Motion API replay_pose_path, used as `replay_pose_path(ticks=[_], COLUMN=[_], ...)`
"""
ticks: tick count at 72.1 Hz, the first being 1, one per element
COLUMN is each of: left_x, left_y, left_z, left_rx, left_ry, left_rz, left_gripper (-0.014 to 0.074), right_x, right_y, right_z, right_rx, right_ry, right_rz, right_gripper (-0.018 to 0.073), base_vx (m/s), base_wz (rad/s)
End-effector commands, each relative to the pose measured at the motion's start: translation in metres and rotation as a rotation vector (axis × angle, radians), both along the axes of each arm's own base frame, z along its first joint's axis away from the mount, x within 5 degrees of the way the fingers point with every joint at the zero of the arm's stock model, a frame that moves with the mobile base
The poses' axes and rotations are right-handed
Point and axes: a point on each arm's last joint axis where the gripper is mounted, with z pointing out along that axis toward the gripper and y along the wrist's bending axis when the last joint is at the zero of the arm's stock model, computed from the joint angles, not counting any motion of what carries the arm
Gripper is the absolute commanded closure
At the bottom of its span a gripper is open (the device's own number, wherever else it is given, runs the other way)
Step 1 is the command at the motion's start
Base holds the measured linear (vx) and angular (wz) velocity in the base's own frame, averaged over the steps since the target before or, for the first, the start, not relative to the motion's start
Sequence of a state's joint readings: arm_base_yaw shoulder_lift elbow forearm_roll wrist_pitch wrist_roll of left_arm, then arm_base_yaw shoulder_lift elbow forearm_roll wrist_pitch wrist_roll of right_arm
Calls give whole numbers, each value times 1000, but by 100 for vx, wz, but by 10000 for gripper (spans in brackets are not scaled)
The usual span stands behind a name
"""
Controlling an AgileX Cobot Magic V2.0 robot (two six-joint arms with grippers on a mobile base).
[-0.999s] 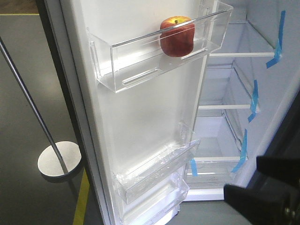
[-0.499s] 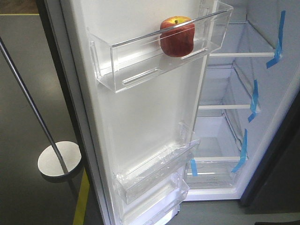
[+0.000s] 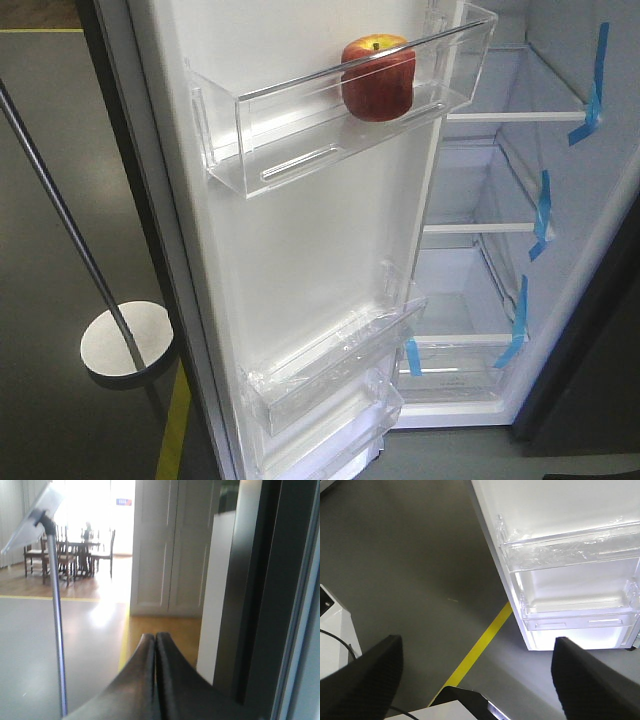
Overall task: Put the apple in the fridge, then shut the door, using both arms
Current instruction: 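Raise the left gripper toward the refrigerator door edge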
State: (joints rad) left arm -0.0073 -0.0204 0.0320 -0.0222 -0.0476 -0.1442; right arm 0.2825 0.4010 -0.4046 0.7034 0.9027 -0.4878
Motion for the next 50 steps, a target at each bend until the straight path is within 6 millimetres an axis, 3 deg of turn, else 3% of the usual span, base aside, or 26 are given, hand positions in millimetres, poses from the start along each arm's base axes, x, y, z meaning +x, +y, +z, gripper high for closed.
replay_pose_path(ticks=[1, 15, 26, 38, 50], left_x=[-5, -7, 14, 55, 105], left_y=[0, 0, 1, 6, 8], left_z=[28, 86, 119, 131, 129], left_rx=[-64, -50, 24, 135, 158], left_ry=[-155, -101, 120, 422, 681], left_rz=[-15, -16, 7, 57, 69], left_gripper=[603, 603, 603, 603, 603], right_x=[3, 3, 3, 3, 3], right_y=[1, 1, 1, 1, 1], right_z=[11, 11, 11, 11, 11], right_rx=[51, 51, 51, 51, 51], right_ry=[-37, -37, -37, -37, -37], right_rz=[-21, -21, -21, -21, -21], right_gripper=[-20, -20, -20, -20, -20], base_vx=[0, 0, 0, 0, 0], base_wz=[0, 0, 0, 0, 0])
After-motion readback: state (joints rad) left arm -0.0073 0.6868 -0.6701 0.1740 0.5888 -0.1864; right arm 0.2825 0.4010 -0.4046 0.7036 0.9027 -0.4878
